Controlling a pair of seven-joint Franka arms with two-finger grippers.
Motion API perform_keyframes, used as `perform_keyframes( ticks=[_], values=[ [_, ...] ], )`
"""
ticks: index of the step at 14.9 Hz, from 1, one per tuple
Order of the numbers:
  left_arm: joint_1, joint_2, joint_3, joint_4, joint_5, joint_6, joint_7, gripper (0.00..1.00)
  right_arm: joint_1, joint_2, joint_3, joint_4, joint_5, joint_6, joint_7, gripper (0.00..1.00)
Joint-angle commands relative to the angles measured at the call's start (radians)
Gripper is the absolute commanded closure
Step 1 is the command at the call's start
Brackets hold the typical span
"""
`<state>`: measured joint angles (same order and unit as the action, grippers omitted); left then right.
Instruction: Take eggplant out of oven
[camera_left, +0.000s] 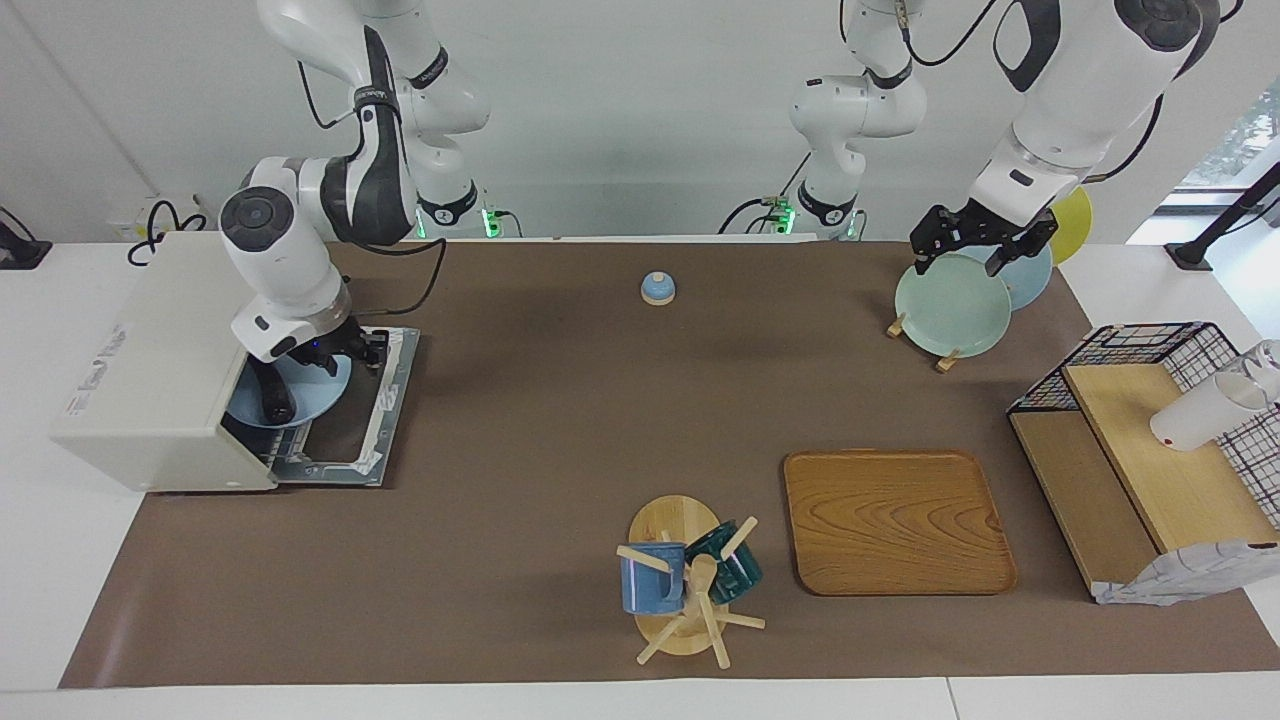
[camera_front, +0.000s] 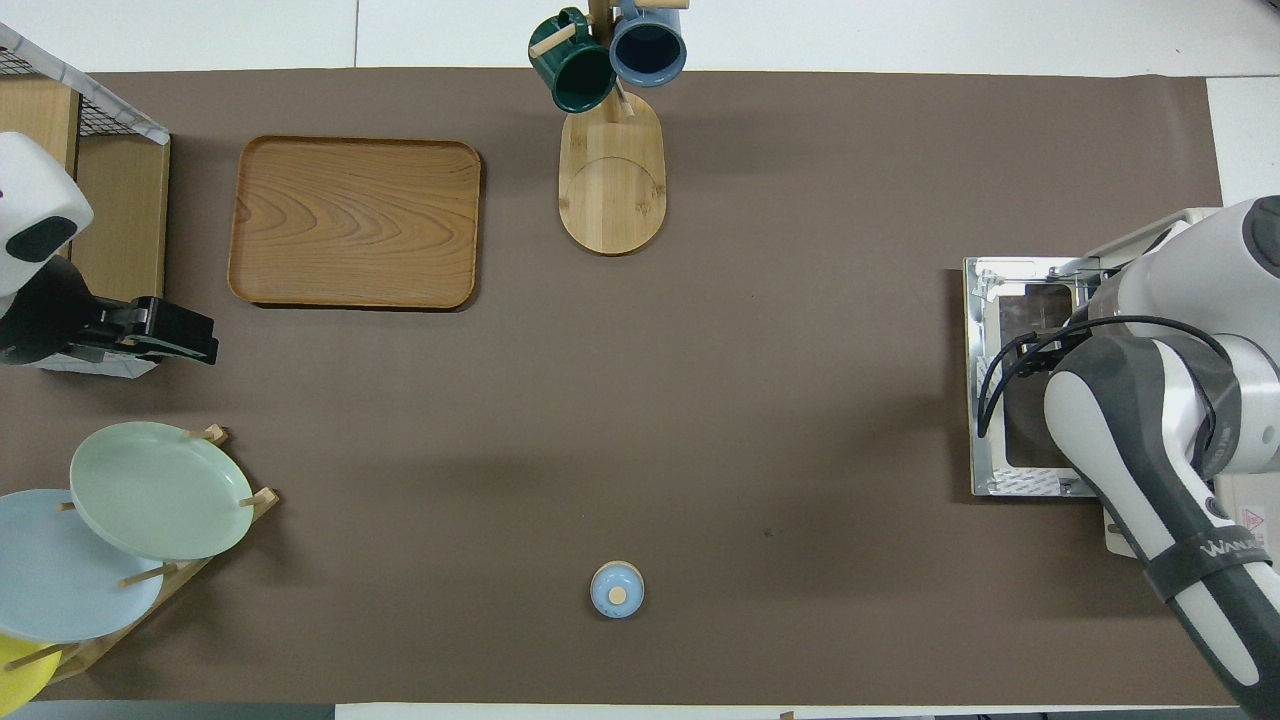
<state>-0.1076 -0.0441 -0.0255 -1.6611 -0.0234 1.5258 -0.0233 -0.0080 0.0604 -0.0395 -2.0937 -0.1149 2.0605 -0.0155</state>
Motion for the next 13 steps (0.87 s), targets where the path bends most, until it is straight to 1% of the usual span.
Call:
perform_keyframes(
  ticks=[1, 2, 3, 4, 5, 6, 7, 9, 11, 13],
  values=[
    [0.011, -0.013, -0.002, 0.000, -0.010, -0.010, -0.001, 0.00, -0.042, -0.050, 0.007, -0.127, -0.012, 0.133, -0.038, 0.45],
    [0.011, -0.011, -0.002, 0.000, -0.010, -0.010, -0.001, 0.00, -0.047, -0.054, 0.007, -0.147, -0.012, 0.145, -0.075, 0.50],
    [0.011, -0.011, -0.002, 0.000, -0.010, -0.010, -0.001, 0.00, -0.049, -0.057, 0.007, -0.150, -0.012, 0.148, -0.095, 0.62],
    [0.011, -0.013, -0.002, 0.000, -0.009, -0.010, -0.001, 0.00, -0.047, -0.057, 0.007, -0.150, -0.012, 0.147, -0.098, 0.85],
    [0.011, -0.013, -0.002, 0.000, -0.010, -0.010, -0.001, 0.00, -0.035, -0.057, 0.007, -0.147, -0.016, 0.135, -0.099, 1.00],
    [0.011, -0.013, -0.002, 0.000, -0.010, -0.010, -0.001, 0.00, -0.026, -0.057, 0.010, -0.141, -0.029, 0.116, -0.101, 1.00],
    [0.011, -0.011, -0.002, 0.000, -0.010, -0.010, -0.001, 0.00, 0.008, -0.057, 0.013, -0.125, -0.061, 0.080, -0.096, 1.00],
    [0.011, -0.013, -0.002, 0.000, -0.010, -0.010, -0.001, 0.00, 0.112, -0.045, 0.013, -0.048, -0.114, -0.026, -0.080, 1.00],
    [0.011, -0.011, -0.002, 0.000, -0.010, -0.010, -0.001, 0.00, 0.219, -0.019, 0.013, 0.047, -0.137, -0.120, -0.025, 1.00],
    [0.011, -0.011, -0.002, 0.000, -0.010, -0.010, -0.001, 0.00, 0.337, -0.011, 0.015, 0.112, -0.144, -0.178, 0.046, 1.00]
  ],
)
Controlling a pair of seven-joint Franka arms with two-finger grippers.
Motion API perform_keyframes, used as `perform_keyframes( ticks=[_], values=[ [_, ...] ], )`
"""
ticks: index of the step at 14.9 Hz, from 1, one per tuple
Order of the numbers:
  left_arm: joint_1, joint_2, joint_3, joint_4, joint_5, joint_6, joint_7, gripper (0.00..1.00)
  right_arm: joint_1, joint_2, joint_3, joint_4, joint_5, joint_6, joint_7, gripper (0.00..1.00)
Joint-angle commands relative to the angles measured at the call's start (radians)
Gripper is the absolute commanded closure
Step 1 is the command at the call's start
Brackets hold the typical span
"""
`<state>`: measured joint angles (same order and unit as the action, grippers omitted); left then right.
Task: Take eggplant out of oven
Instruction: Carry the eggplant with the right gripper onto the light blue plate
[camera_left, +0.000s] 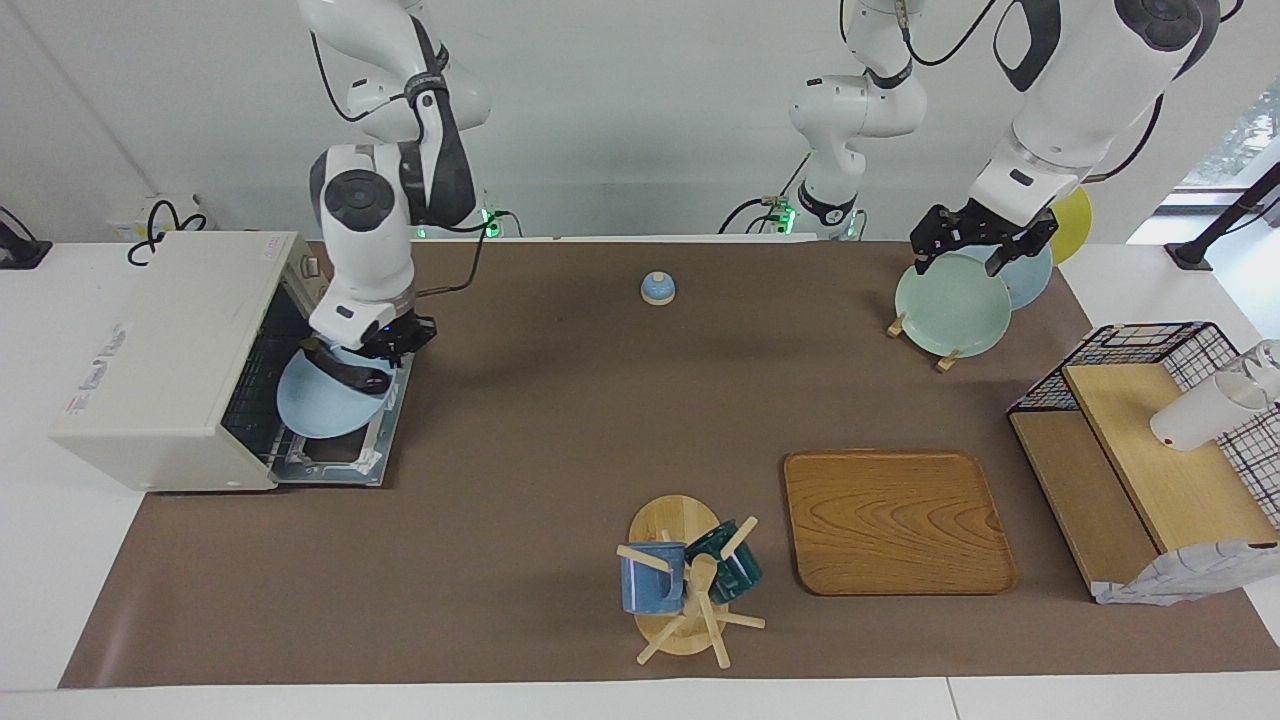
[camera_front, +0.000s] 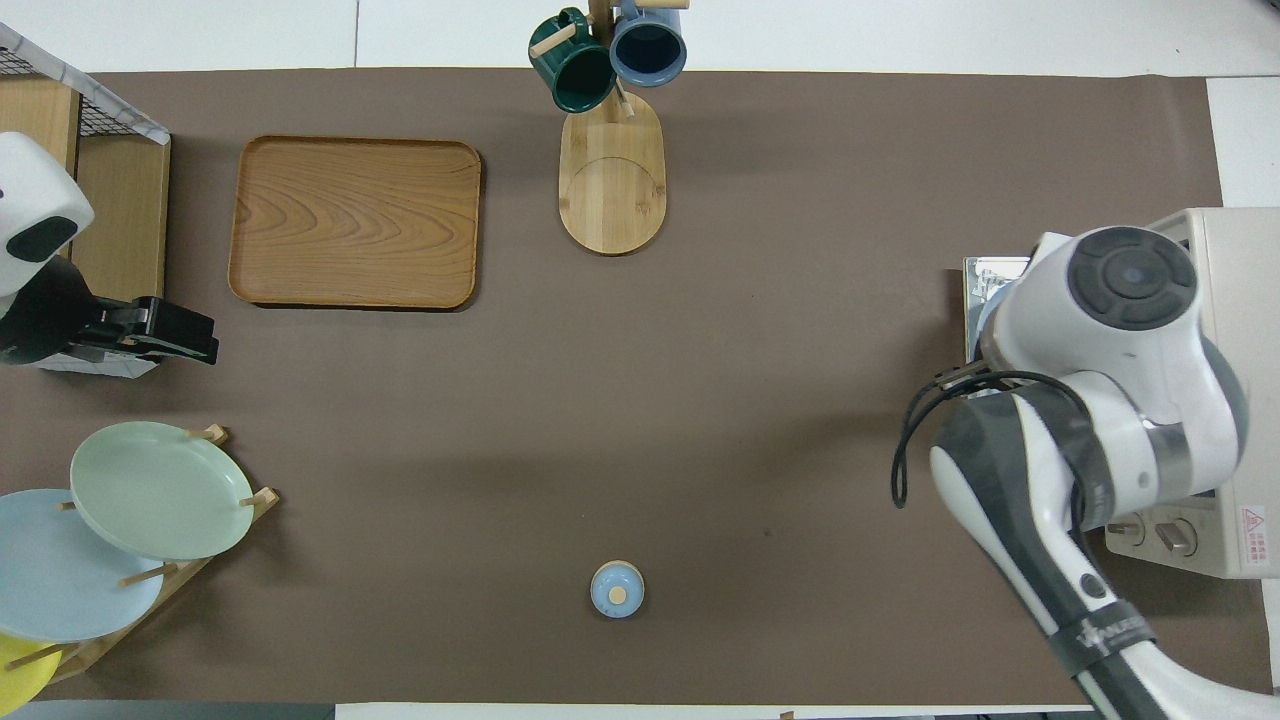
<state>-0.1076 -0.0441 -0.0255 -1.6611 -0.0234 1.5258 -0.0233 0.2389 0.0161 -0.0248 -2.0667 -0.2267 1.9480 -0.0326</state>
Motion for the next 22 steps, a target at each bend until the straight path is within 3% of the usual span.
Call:
perform_keyframes(
  ticks=[1, 5, 8, 10, 12, 15, 19, 22],
  values=[
    [0.011, -0.011, -0.002, 0.000, -0.010, -0.010, -0.001, 0.00, 0.132, 0.047, 0.002, 0.103, -0.031, -0.070, 0.107, 1.00],
    [0.011, -0.013, -0.002, 0.000, -0.010, -0.010, -0.001, 0.00, 0.340, 0.163, 0.002, 0.227, -0.020, -0.099, 0.317, 1.00],
    [0.011, -0.011, -0.002, 0.000, -0.010, -0.010, -0.001, 0.00, 0.505, 0.376, 0.003, 0.512, -0.013, -0.217, 0.521, 1.00],
    [0.011, -0.011, -0.002, 0.000, -0.010, -0.010, -0.001, 0.00, 0.559, 0.467, 0.008, 0.600, 0.003, -0.201, 0.600, 1.00],
    [0.011, -0.013, -0.002, 0.000, -0.010, -0.010, -0.001, 0.00, 0.569, 0.488, 0.010, 0.583, 0.026, -0.044, 0.608, 1.00],
    [0.011, -0.013, -0.002, 0.000, -0.010, -0.010, -0.001, 0.00, 0.596, 0.562, 0.011, 0.600, 0.036, 0.020, 0.635, 1.00],
    [0.011, -0.013, -0.002, 0.000, -0.010, -0.010, -0.001, 0.00, 0.589, 0.564, 0.014, 0.536, 0.061, 0.198, 0.646, 1.00],
    [0.009, -0.013, -0.002, 0.000, -0.010, -0.010, -0.001, 0.00, 0.583, 0.564, 0.014, 0.530, 0.153, 0.223, 0.700, 1.00]
  ],
)
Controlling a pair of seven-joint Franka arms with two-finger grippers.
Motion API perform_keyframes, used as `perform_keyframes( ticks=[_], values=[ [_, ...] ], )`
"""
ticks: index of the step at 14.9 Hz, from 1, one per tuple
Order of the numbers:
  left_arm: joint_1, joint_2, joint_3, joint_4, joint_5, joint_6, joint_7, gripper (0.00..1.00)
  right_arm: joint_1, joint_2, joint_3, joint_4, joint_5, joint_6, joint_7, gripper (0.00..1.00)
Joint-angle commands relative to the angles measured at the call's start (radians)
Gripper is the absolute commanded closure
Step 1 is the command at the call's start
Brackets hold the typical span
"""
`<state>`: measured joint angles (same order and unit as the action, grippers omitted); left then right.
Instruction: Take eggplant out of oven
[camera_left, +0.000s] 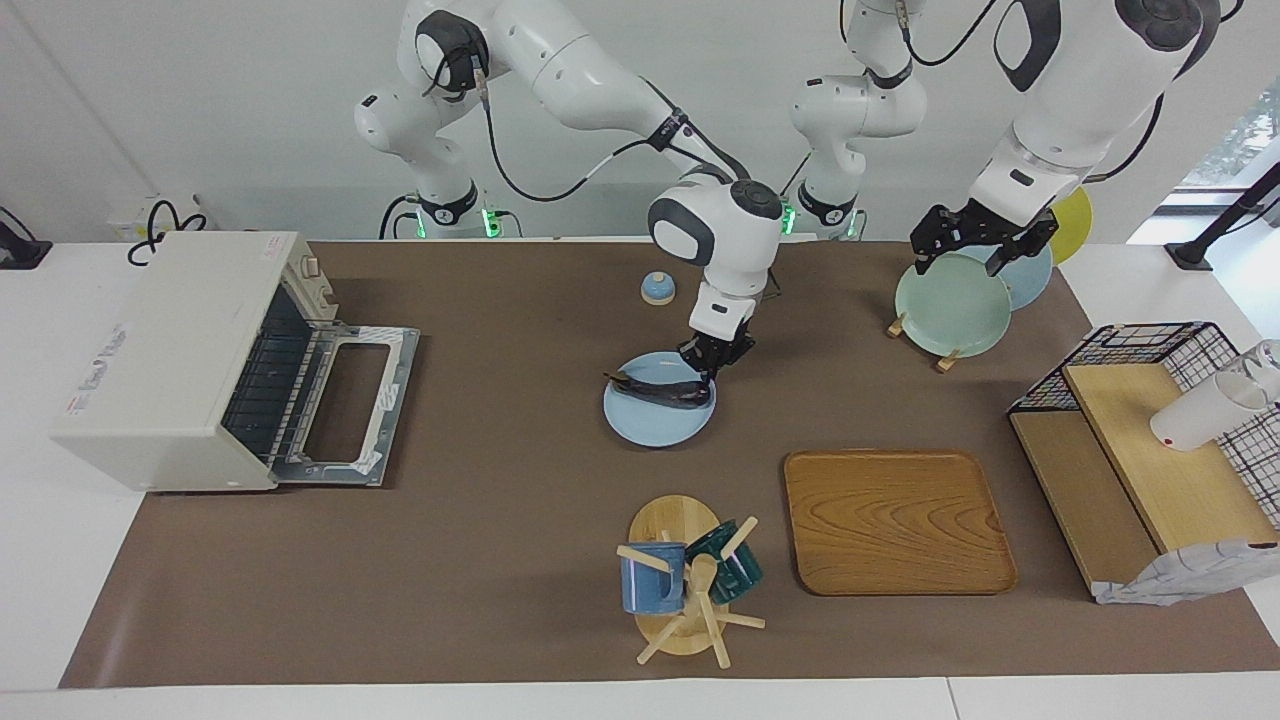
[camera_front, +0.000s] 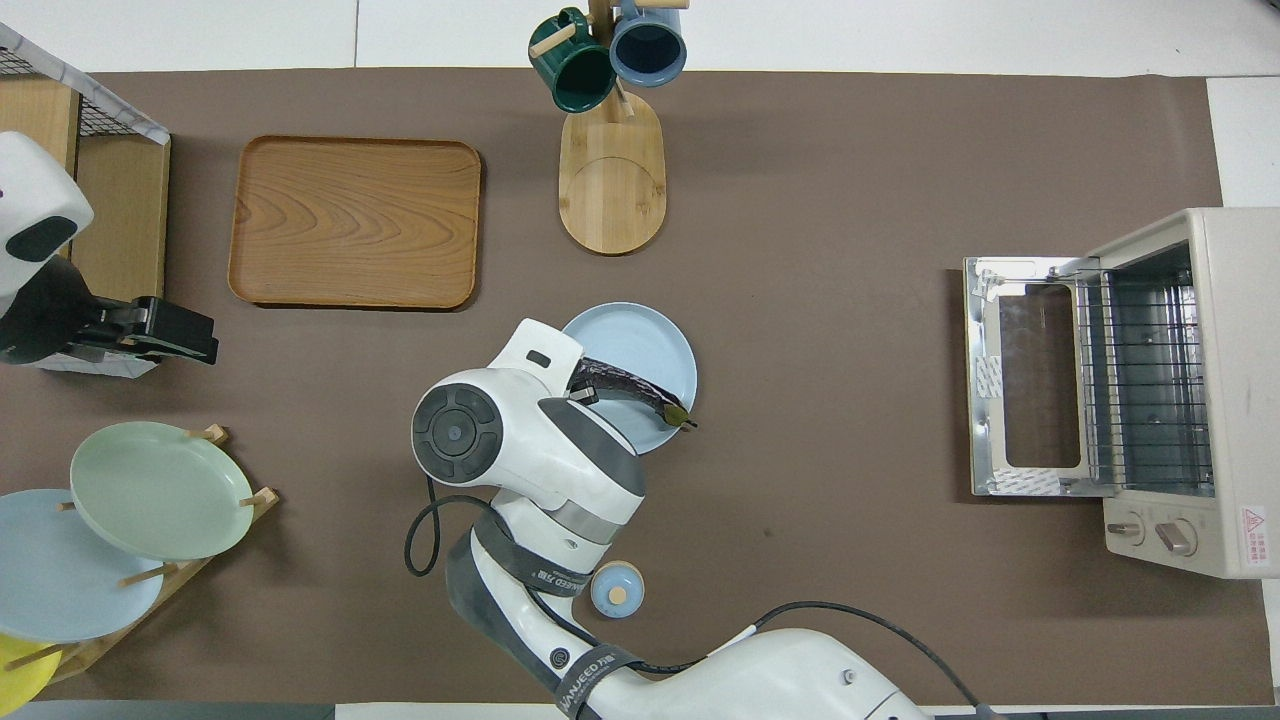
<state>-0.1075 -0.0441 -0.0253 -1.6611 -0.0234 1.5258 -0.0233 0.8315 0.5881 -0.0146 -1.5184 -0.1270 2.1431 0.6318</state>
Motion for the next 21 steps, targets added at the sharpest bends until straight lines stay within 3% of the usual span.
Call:
perform_keyframes(
  ticks=[1, 3, 5, 6, 10, 13, 16, 21],
  values=[
    [0.011, -0.011, -0.002, 0.000, -0.010, -0.010, -0.001, 0.00, -0.021, -0.008, 0.004, -0.017, 0.081, 0.030, 0.035, 0.87],
    [0.011, -0.013, -0.002, 0.000, -0.009, -0.010, -0.001, 0.00, -0.025, -0.005, 0.004, 0.001, 0.109, 0.040, 0.035, 0.66],
    [0.011, -0.013, -0.002, 0.000, -0.010, -0.016, -0.006, 0.00, -0.031, -0.016, 0.004, 0.003, 0.110, 0.026, 0.025, 0.61],
    [0.011, -0.011, -0.002, 0.000, -0.010, -0.010, -0.001, 0.00, -0.037, -0.025, 0.002, 0.003, 0.106, 0.011, 0.022, 0.63],
    [0.009, -0.011, -0.002, 0.000, -0.010, -0.009, -0.006, 0.00, -0.129, -0.111, -0.007, -0.006, 0.078, -0.167, -0.067, 0.96],
    [0.009, -0.013, -0.002, -0.005, -0.010, -0.006, -0.009, 0.00, -0.257, -0.242, -0.007, -0.130, 0.020, -0.276, -0.255, 1.00],
    [-0.003, -0.016, -0.005, -0.025, -0.010, 0.017, -0.084, 0.00, -0.421, -0.344, -0.005, -0.336, -0.035, -0.243, -0.377, 1.00],
    [-0.095, -0.011, -0.013, -0.084, -0.020, 0.102, -0.476, 0.00, -0.558, -0.380, -0.005, -0.581, -0.196, 0.012, -0.414, 1.00]
  ],
)
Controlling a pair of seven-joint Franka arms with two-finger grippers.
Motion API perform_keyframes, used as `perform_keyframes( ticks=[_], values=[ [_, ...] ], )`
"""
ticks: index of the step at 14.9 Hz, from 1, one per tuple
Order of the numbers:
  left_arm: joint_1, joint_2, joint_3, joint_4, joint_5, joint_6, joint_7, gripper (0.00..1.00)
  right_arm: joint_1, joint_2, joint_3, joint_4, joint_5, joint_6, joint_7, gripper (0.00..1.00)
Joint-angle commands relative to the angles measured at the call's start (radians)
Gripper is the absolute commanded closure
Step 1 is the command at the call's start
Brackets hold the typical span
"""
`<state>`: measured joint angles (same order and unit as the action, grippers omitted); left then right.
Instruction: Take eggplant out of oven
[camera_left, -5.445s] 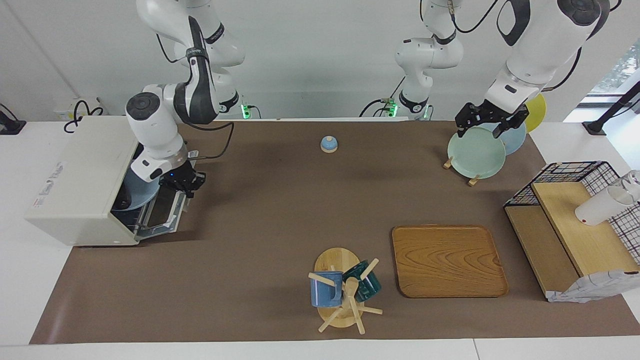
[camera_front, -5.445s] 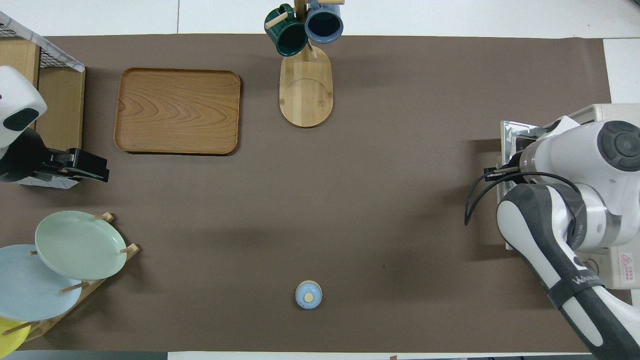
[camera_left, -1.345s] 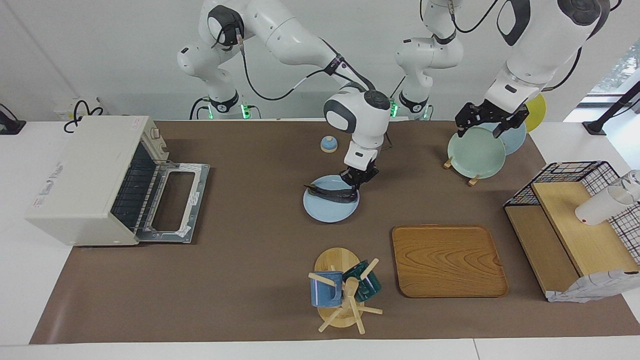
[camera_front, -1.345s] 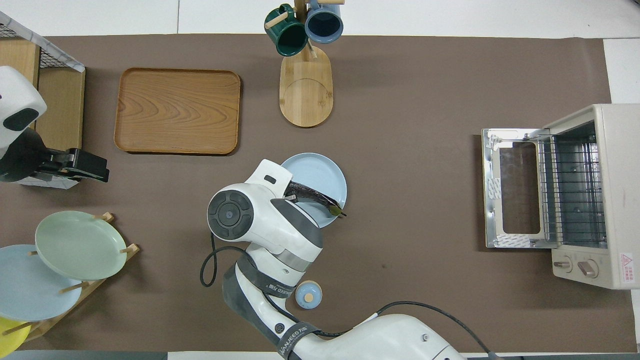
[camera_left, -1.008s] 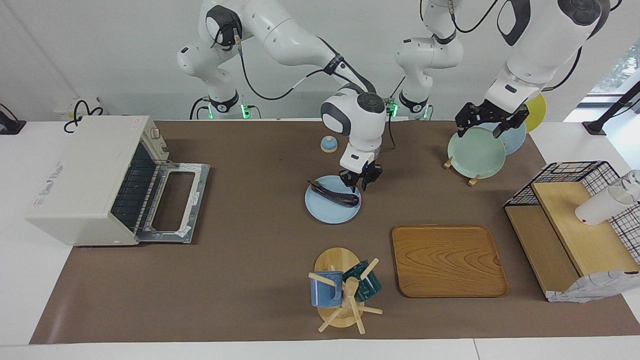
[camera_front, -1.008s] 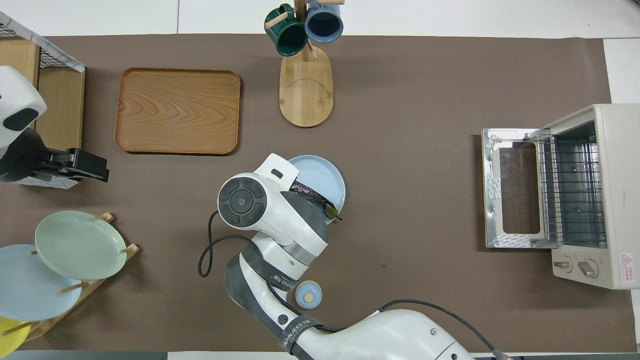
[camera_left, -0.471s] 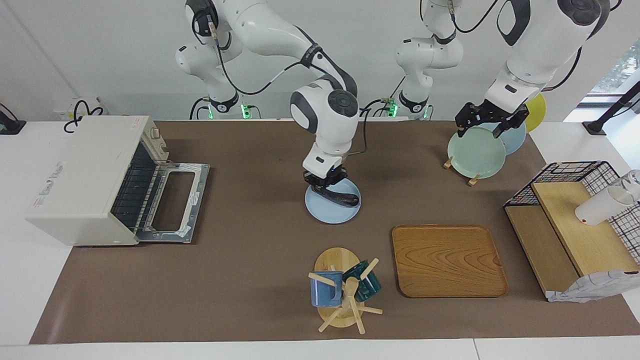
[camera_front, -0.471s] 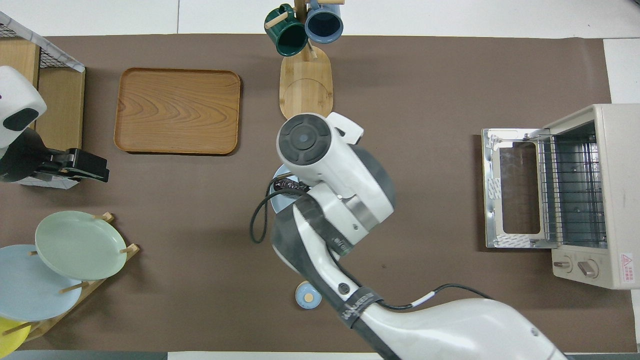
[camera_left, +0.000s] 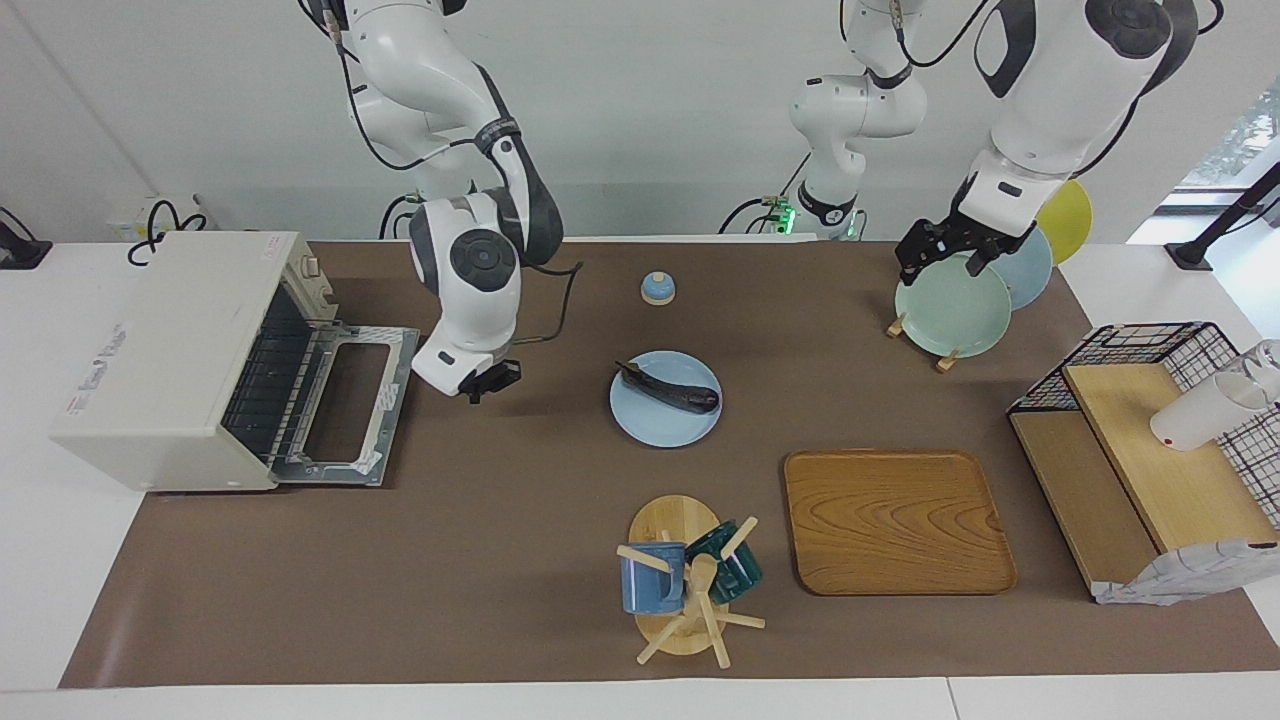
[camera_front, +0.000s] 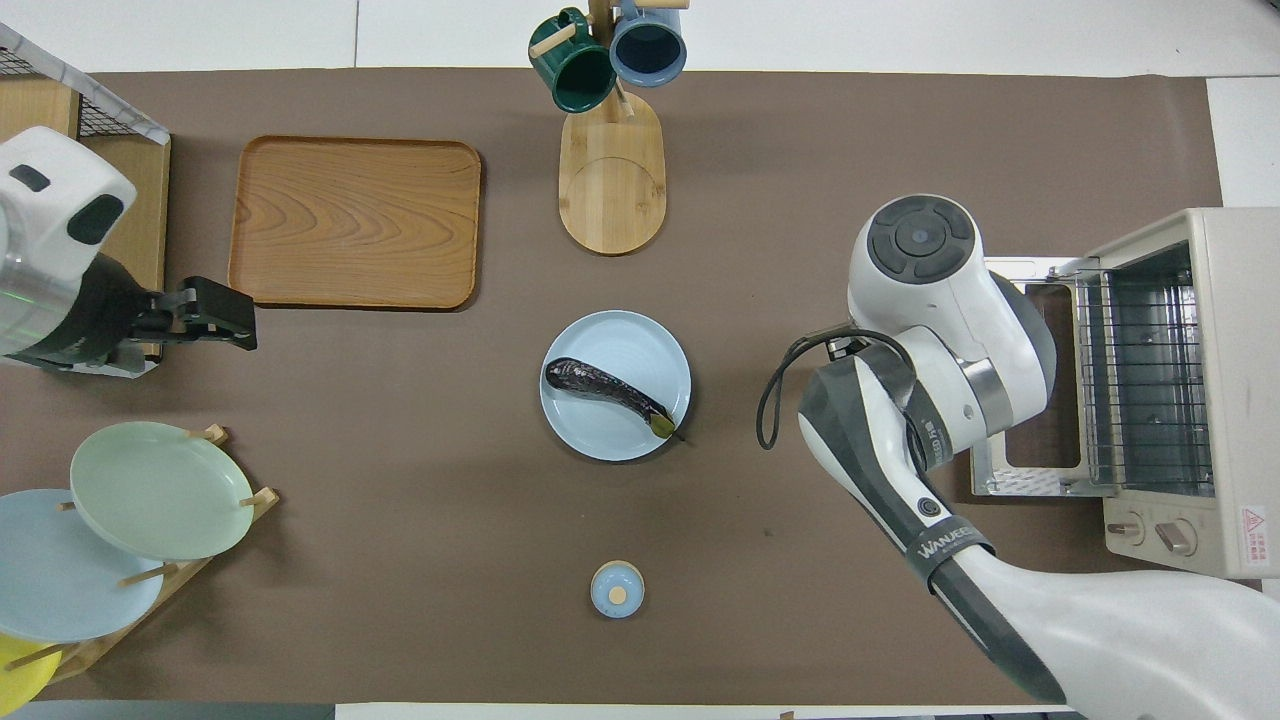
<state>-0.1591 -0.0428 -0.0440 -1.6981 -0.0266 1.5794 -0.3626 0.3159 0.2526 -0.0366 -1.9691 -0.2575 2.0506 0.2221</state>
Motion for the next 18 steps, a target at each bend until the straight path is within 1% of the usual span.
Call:
perform_keyframes(
  ticks=[1, 3, 5, 9, 10, 12, 14, 15, 17, 18],
  values=[
    [-0.060, -0.012, 0.007, -0.066, -0.038, 0.068, -0.212, 0.00, -0.058, -0.041, 0.017, -0.158, -0.074, 0.152, -0.004, 1.00],
    [-0.089, -0.003, 0.007, -0.106, -0.071, 0.152, -0.384, 0.00, -0.069, -0.032, 0.017, -0.175, -0.092, 0.169, -0.007, 1.00],
    [-0.140, 0.061, 0.007, -0.114, -0.094, 0.244, -0.581, 0.00, -0.073, -0.018, 0.017, -0.178, -0.164, 0.164, -0.009, 1.00],
    [-0.247, 0.211, 0.007, -0.114, -0.099, 0.460, -0.899, 0.00, -0.087, -0.018, 0.017, -0.183, -0.172, 0.158, -0.017, 1.00],
    [-0.269, 0.236, 0.007, -0.120, -0.099, 0.517, -0.977, 0.00, -0.098, -0.019, 0.017, -0.188, -0.175, 0.157, -0.029, 1.00],
    [-0.302, 0.276, 0.007, -0.126, -0.099, 0.565, -1.085, 0.00, -0.126, -0.018, 0.017, -0.188, -0.186, 0.155, -0.050, 1.00],
    [-0.356, 0.340, 0.010, -0.127, -0.099, 0.626, -1.204, 0.00, -0.129, -0.019, 0.017, -0.188, -0.197, 0.148, -0.052, 1.00],
    [-0.362, 0.369, 0.009, -0.127, -0.099, 0.637, -1.255, 0.00, -0.127, -0.019, 0.017, -0.186, -0.198, 0.138, -0.052, 1.00],
    [-0.405, 0.397, 0.010, -0.144, -0.099, 0.678, -1.332, 0.00, -0.127, -0.026, 0.017, -0.183, -0.209, 0.115, -0.056, 1.00],
    [-0.408, 0.399, 0.010, -0.162, -0.099, 0.700, -1.370, 0.00, -0.130, -0.029, 0.017, -0.182, -0.221, 0.106, -0.078, 1.00]
  ],
)
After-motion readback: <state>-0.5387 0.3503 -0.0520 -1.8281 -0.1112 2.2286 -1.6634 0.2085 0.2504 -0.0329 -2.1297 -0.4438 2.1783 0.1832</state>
